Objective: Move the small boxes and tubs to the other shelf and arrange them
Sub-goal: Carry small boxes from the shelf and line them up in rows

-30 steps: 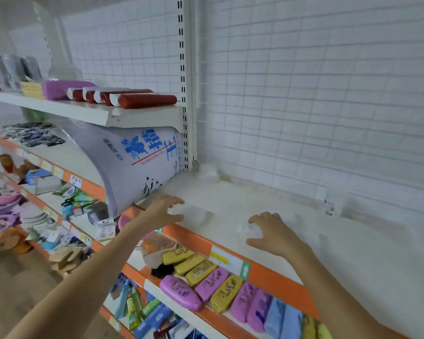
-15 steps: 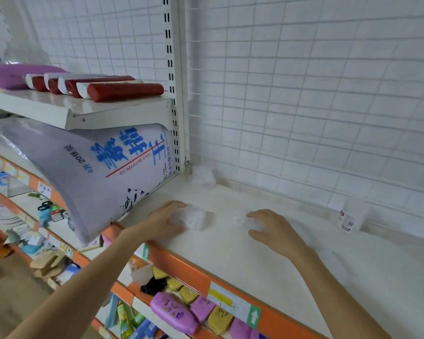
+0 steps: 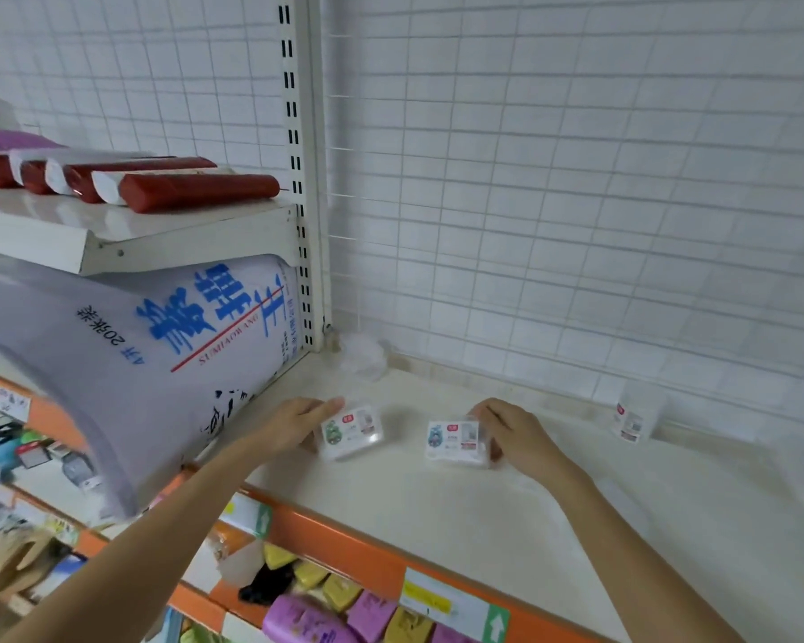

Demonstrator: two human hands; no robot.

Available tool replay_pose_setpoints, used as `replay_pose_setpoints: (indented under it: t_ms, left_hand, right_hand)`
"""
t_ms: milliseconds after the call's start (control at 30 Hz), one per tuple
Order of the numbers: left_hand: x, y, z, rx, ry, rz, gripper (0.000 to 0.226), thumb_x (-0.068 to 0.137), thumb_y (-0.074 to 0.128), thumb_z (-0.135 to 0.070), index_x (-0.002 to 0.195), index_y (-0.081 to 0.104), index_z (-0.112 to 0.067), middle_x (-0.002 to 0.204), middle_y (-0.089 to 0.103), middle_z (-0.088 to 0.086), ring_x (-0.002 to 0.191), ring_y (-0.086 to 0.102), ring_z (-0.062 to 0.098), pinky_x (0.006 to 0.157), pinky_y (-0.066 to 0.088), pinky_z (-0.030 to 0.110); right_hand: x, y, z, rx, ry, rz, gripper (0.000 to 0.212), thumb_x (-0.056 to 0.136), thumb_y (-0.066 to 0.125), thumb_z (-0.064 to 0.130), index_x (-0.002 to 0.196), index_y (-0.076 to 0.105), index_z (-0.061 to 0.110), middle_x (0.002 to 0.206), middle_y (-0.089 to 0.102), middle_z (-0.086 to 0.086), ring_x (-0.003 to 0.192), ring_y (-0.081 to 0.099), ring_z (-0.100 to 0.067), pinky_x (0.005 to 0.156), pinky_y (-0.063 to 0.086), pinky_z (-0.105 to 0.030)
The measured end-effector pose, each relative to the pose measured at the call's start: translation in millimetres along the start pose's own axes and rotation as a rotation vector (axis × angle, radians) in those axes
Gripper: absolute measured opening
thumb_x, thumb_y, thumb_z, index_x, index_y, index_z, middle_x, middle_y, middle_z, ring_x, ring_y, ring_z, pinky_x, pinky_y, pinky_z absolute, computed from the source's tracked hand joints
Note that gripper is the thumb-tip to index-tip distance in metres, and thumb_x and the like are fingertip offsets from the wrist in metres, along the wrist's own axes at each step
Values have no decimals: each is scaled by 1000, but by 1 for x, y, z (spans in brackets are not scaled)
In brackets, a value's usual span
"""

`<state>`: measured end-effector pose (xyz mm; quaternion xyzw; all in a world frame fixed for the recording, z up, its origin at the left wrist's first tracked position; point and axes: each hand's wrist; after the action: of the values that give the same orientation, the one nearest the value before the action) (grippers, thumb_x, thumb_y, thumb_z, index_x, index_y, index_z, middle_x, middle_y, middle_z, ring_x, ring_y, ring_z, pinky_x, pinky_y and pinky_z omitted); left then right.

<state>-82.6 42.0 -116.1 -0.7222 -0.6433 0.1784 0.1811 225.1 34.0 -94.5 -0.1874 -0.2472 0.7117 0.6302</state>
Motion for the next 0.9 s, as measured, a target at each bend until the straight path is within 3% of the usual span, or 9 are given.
replay_pose_setpoints:
  t_ms: [100, 233, 300, 400, 433, 533, 567, 700, 900]
  left_hand:
    - [2, 3, -5, 74, -39, 57, 37, 92, 46, -44, 83, 65, -13, 74, 69, 1, 62, 65, 12, 56, 53, 23]
    - [2, -2, -2, 81, -19, 53, 47, 90, 44, -47, 97, 66, -6, 86, 69, 7, 78, 66, 23, 76, 53, 39]
    - [-1, -4, -2, 124, 28, 61, 43, 93, 43, -41, 98, 65, -5, 92, 65, 9, 80, 61, 19, 72, 49, 22]
    - [-4, -10, 1, 249, 119, 93, 17, 91, 52, -38, 102, 60, -28, 104, 53, 1, 95, 52, 11, 74, 38, 10]
    - [-5, -12, 4, 273, 120, 129, 26, 86, 59, -43, 110, 55, -32, 105, 49, -4, 97, 51, 9, 76, 38, 11]
    - [-9, -13, 10, 378, 131, 165, 95, 54, 63, -77, 131, 43, -25, 110, 44, -8, 103, 45, 7, 84, 39, 17]
    - [-8, -10, 12, 405, 133, 156, 99, 54, 64, -76, 133, 41, -22, 113, 43, -7, 107, 42, 9, 89, 38, 21]
    - [-4, 0, 16, 470, 147, 79, 76, 74, 72, -44, 136, 38, -16, 121, 43, 1, 116, 36, 15, 97, 34, 25]
    - [-1, 1, 21, 342, 175, 57, 68, 71, 77, -26, 130, 44, -14, 119, 44, 4, 115, 41, 17, 92, 33, 22]
  right_hand:
    - [-1, 3, 2, -80, 36, 29, 26, 98, 38, 22, 93, 62, 16, 94, 64, -2, 71, 59, -10, 58, 42, -17]
    - [-2, 9, 3, -134, 38, 90, 20, 96, 45, 29, 102, 60, 18, 103, 61, -1, 91, 58, -17, 74, 49, -29]
    - [-5, 11, 2, -109, 67, 115, 33, 89, 56, 38, 118, 54, 22, 112, 57, 1, 98, 58, -15, 76, 51, -28]
    - [-11, 13, 2, -175, 77, 197, 67, 78, 71, 39, 135, 39, 25, 127, 48, 5, 108, 51, -9, 87, 44, -21]
    - [-12, 14, 1, -225, 71, 215, 75, 75, 74, 35, 138, 35, 23, 130, 45, 5, 112, 47, -9, 93, 40, -20]
    - [-15, 21, -5, -302, 60, 198, 83, 72, 77, 30, 141, 31, 18, 137, 40, 2, 123, 39, -12, 102, 33, -24]
    - [-15, 24, -7, -294, 62, 172, 82, 73, 77, 30, 140, 32, 18, 137, 41, 1, 124, 39, -13, 103, 33, -24]
    - [-20, 32, -6, -263, 65, 81, 73, 73, 77, 28, 135, 39, 17, 130, 45, 0, 117, 44, -14, 95, 35, -22]
    - [-43, 38, -3, -173, 41, -112, 65, 71, 79, 15, 126, 45, 16, 118, 42, 1, 110, 51, -18, 94, 45, -28]
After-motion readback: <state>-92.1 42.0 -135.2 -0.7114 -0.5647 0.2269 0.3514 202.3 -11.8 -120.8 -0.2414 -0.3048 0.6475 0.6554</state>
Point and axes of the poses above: each hand's wrist, its own x-axis towards the middle knuckle, its own y-axis out of the palm, z = x × y
